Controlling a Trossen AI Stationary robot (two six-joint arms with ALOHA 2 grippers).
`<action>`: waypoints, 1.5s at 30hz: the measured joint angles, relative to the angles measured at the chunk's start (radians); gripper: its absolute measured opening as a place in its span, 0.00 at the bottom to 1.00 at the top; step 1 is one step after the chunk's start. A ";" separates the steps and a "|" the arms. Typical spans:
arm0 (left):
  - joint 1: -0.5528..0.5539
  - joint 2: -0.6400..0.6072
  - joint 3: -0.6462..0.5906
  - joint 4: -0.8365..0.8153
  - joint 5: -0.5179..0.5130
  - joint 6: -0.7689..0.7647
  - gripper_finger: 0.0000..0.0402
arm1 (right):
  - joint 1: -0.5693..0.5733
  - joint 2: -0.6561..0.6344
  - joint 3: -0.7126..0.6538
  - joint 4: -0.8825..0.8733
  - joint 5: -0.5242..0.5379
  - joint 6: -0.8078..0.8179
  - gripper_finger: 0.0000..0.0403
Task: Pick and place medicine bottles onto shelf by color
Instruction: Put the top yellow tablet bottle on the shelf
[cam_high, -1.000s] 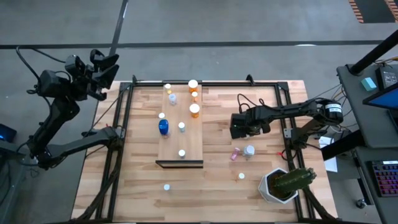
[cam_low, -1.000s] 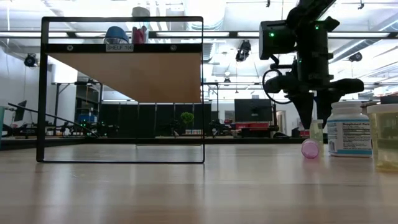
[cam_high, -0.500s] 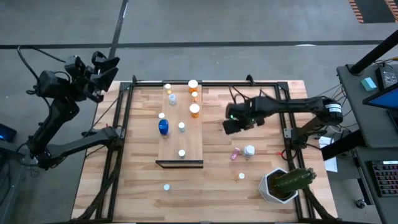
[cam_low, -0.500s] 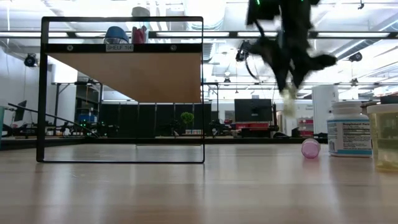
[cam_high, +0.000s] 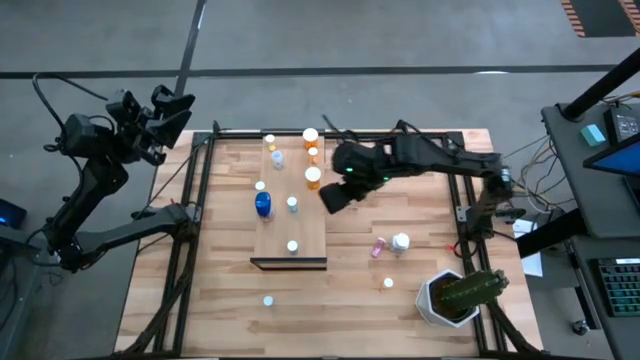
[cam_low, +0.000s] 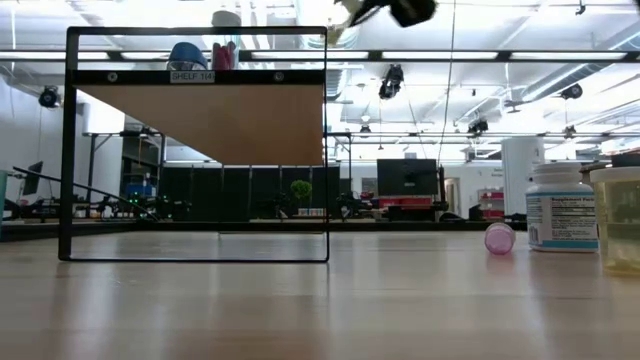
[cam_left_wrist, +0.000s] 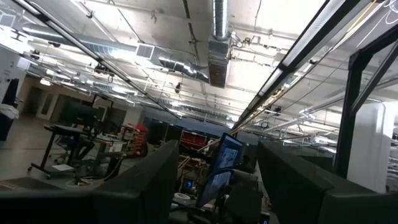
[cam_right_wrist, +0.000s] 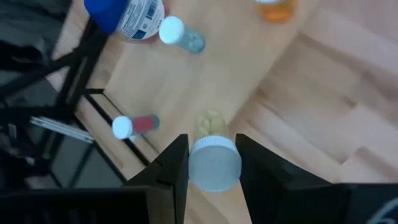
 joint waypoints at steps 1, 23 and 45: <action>0.000 0.000 0.000 0.000 0.000 0.000 0.51 | 0.000 0.038 0.054 -0.029 0.001 -0.022 0.25; 0.000 -0.039 -0.003 -0.009 -0.005 0.009 0.51 | -0.005 0.312 0.244 -0.102 0.196 -0.238 0.25; 0.000 -0.038 -0.006 -0.008 -0.008 0.011 0.51 | -0.001 0.367 0.264 -0.093 0.202 -0.242 0.41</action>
